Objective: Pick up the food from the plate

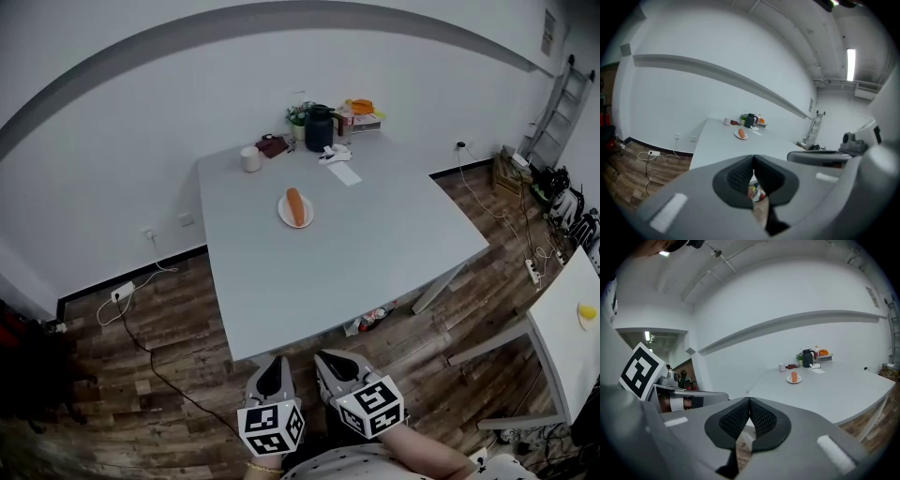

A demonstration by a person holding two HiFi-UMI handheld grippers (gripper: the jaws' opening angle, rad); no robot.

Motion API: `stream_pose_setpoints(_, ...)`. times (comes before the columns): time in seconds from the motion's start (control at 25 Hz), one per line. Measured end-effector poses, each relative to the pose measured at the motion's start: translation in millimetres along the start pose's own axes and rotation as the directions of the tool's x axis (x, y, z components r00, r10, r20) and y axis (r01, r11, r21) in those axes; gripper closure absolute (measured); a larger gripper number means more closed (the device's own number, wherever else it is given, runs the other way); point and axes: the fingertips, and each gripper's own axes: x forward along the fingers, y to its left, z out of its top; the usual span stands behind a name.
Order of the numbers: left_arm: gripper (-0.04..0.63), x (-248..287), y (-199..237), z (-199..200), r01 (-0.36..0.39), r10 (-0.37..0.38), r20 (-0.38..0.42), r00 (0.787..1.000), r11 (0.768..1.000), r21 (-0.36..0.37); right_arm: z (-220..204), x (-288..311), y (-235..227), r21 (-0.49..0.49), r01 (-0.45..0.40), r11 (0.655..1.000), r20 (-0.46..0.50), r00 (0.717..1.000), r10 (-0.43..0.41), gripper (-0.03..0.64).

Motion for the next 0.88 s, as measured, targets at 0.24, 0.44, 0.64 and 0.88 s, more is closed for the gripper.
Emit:
stream_pose_setpoints(0.24,0.588,86,17,34,-0.011,0.011,-0.002,1.0,1.0,0.009,33,68,-64,-0.044,-0.003,0.999,-0.008,1.0,0.003,0.603)
stream_pose_setpoints(0.44,0.588,163,26,83,-0.017,0.017,0.015,1.0,1.0,0.007,76,130,-122,-0.052,-0.03,0.998,-0.045,0.999,0.028,0.555)
stream_pose_setpoints(0.64,0.588,234,36,120,-0.021,0.021,0.015,1.0,1.0,0.007,103,193,-174,-0.076,-0.059,0.995,-0.112,0.992,0.05,0.498)
stream_pose_setpoints(0.88,0.588,297,53,147,-0.048,0.048,-0.003,0.999,0.999,0.011,109,268,-228,-0.07,-0.067,0.995,-0.225,0.973,0.05,0.451)
